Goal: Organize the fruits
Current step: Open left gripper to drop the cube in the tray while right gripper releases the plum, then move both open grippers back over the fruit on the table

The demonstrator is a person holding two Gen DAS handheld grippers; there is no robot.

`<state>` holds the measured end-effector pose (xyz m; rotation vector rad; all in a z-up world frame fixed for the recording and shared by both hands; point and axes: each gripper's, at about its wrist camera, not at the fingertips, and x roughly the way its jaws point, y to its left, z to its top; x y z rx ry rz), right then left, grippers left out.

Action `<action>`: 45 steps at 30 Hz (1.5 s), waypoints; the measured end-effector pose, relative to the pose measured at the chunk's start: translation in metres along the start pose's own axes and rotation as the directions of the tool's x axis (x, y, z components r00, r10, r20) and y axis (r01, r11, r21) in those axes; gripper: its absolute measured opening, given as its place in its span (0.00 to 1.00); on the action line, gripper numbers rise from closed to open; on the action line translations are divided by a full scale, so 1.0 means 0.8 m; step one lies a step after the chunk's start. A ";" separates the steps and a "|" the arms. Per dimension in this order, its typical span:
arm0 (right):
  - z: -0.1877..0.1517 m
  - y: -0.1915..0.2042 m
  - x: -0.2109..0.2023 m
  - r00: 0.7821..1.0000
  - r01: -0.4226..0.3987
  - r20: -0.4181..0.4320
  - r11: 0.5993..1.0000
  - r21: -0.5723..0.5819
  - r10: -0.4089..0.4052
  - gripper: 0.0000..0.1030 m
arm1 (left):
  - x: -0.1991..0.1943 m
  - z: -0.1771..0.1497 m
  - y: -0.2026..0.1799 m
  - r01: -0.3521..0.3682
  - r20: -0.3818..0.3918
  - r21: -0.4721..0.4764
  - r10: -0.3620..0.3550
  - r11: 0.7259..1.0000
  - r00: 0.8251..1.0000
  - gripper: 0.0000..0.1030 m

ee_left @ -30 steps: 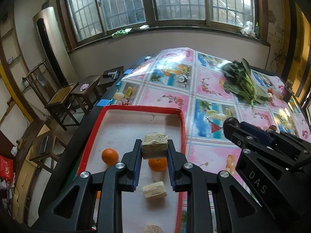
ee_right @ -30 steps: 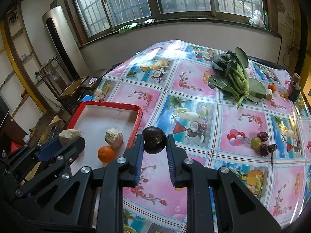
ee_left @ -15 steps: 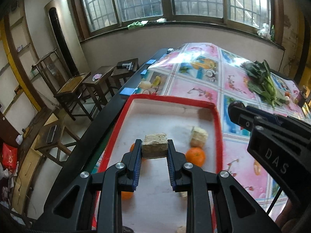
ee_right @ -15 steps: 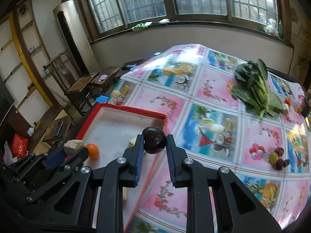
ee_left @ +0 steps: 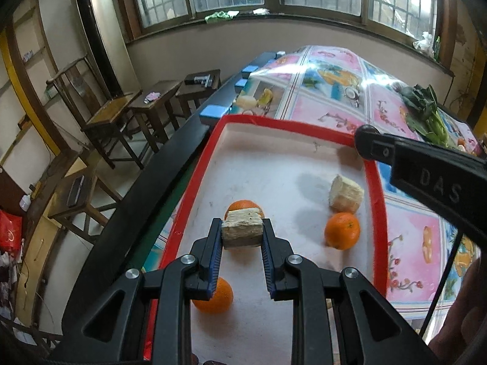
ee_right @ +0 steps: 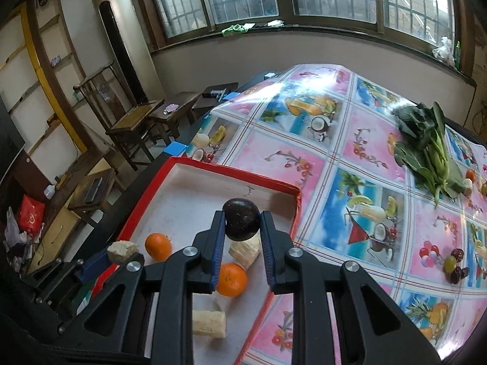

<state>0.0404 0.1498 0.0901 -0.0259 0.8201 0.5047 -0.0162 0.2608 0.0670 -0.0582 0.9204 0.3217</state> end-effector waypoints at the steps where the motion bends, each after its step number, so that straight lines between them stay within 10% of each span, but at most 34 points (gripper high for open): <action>1: 0.002 0.002 0.004 1.000 0.002 -0.005 1.000 -0.003 -0.002 0.24 | 0.003 -0.001 0.001 0.003 -0.006 -0.002 -0.004 1.000 1.000 0.23; 24: -0.005 0.018 0.075 0.990 0.033 -0.132 0.998 -0.045 -0.038 0.25 | 0.030 -0.015 0.004 -0.006 -0.057 0.036 0.008 0.999 0.998 0.24; 28: -0.005 0.018 0.076 0.989 0.036 -0.141 0.999 -0.035 -0.040 0.26 | 0.028 -0.016 0.006 -0.014 -0.058 0.036 0.016 0.999 0.998 0.37; 33: -0.010 0.012 0.075 0.988 0.036 -0.147 0.999 -0.014 -0.038 0.51 | 0.012 -0.006 0.008 -0.004 -0.016 0.009 0.004 1.000 1.000 0.40; 45: -0.036 -0.120 -0.053 0.984 0.156 0.055 0.973 0.172 -0.168 0.51 | -0.034 0.019 -0.158 0.234 0.016 0.200 -0.242 0.951 0.970 0.40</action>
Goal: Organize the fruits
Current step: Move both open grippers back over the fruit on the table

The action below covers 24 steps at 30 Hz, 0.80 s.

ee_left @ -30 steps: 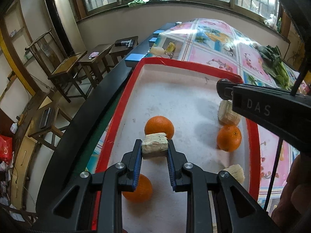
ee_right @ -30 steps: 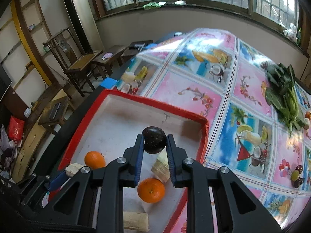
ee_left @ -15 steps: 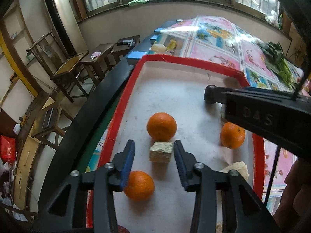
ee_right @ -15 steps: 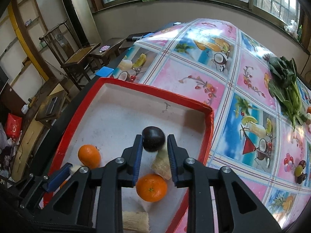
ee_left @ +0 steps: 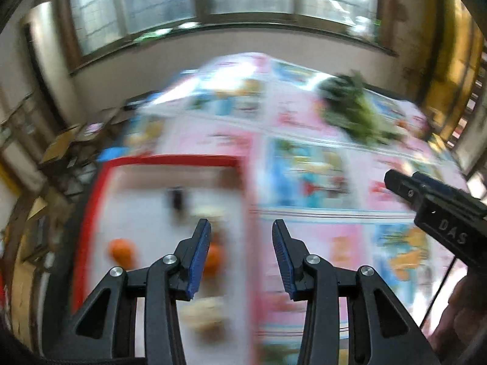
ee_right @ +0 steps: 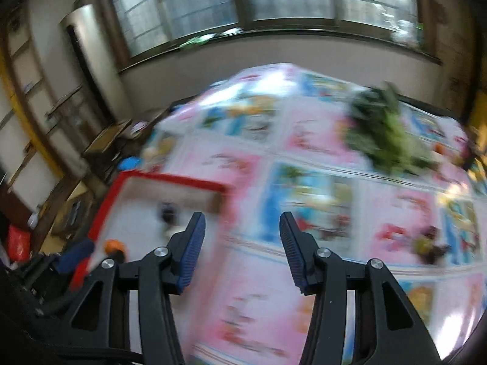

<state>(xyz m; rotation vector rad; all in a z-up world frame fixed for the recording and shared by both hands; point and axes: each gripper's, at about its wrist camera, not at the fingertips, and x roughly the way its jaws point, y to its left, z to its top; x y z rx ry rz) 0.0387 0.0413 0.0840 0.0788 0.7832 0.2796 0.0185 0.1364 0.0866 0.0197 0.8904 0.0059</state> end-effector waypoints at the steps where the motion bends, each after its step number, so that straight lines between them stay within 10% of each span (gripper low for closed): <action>1: -0.003 -0.020 -0.005 1.000 0.023 0.002 1.000 0.018 -0.023 0.51 | 0.002 0.003 -0.018 0.037 -0.008 0.019 -0.037 0.999 0.999 0.41; 12: -0.048 -0.245 -0.053 0.973 0.232 -0.053 0.950 0.211 -0.226 0.44 | 0.068 0.013 -0.183 0.331 -0.135 0.190 -0.310 0.924 0.941 0.41; 24: -0.050 -0.289 -0.007 0.987 0.150 -0.095 0.966 0.209 -0.133 0.43 | 0.121 0.032 -0.219 0.384 -0.181 0.193 -0.352 0.903 0.918 0.41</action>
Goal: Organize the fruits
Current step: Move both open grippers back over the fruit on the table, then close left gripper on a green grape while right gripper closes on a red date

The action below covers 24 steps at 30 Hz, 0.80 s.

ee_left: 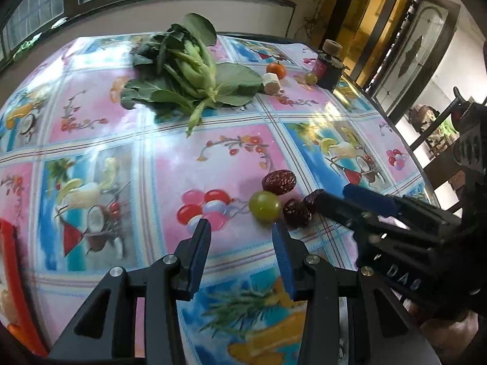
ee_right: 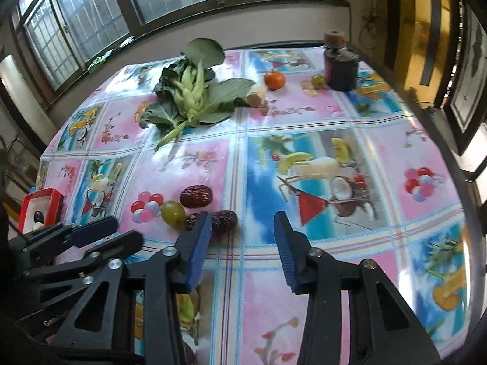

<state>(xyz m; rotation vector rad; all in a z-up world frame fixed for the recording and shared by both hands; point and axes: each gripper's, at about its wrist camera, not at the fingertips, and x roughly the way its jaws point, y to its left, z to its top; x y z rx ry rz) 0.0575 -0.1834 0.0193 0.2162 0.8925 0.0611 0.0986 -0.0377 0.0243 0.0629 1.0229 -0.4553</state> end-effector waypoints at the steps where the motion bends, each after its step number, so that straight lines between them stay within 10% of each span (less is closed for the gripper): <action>1: 0.000 0.000 0.005 1.000 -0.010 -0.008 1.000 0.002 0.010 0.43 | 0.003 0.002 -0.001 0.003 -0.002 0.003 -0.003 1.000 1.000 0.40; 12: 0.000 0.003 0.031 0.998 -0.044 -0.039 0.999 -0.012 0.044 0.20 | 0.018 0.017 -0.002 0.057 0.001 0.038 -0.058 0.998 0.998 0.40; 24: -0.004 -0.020 0.020 1.000 -0.024 -0.013 0.999 0.027 0.024 0.19 | 0.034 0.033 -0.025 0.091 0.008 0.056 -0.091 0.994 0.996 0.41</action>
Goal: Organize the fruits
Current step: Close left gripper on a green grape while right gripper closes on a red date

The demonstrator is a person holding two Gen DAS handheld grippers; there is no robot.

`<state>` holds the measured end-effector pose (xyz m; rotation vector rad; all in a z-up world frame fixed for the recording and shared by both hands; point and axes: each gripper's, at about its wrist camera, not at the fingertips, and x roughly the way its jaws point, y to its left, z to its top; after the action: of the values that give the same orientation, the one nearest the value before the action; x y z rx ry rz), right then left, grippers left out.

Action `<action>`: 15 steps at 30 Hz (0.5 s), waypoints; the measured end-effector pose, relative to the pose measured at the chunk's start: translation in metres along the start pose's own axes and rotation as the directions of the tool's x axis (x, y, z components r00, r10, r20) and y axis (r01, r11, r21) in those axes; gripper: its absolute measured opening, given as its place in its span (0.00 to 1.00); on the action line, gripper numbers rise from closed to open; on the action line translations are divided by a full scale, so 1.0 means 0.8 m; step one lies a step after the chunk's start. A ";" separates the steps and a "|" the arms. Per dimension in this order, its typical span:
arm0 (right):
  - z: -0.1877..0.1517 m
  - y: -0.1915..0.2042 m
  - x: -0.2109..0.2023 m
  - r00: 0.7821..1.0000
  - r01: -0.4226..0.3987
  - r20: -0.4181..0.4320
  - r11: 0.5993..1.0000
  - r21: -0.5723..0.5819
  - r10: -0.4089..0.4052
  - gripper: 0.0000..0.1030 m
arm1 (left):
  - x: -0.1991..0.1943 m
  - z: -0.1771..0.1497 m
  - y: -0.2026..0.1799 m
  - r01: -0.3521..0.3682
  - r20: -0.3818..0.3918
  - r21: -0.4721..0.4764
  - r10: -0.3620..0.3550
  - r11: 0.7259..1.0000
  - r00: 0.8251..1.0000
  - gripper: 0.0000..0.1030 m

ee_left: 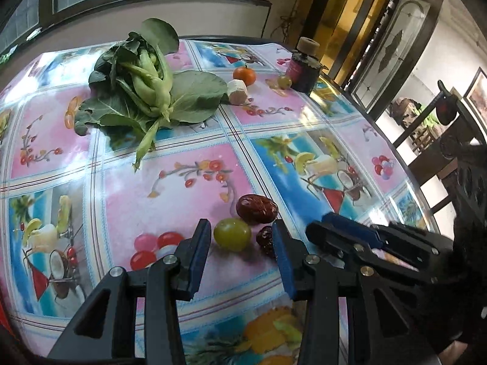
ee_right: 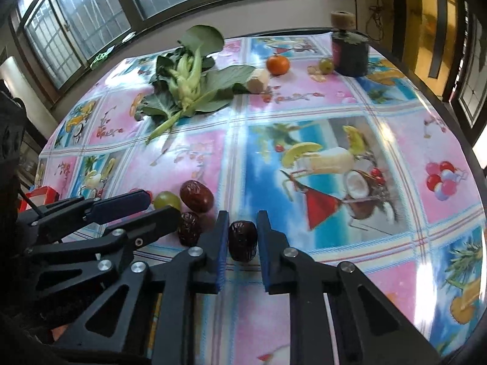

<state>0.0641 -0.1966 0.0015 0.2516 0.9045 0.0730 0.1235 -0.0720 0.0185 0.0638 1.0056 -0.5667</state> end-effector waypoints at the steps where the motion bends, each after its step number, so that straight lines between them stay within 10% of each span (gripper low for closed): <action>1: -0.001 -0.002 -0.001 1.000 0.002 0.001 1.000 0.003 -0.002 0.19 | 0.001 0.001 0.000 0.001 0.000 0.001 -0.001 1.000 1.000 0.41; 15: -0.004 -0.014 -0.009 1.000 -0.015 0.002 0.999 0.043 0.015 0.19 | -0.002 -0.003 0.024 0.062 0.016 -0.062 -0.061 0.996 0.998 0.40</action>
<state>0.0563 -0.2084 0.0024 0.2989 0.9037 0.0671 0.1302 -0.0546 0.0145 -0.0269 1.0137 -0.5909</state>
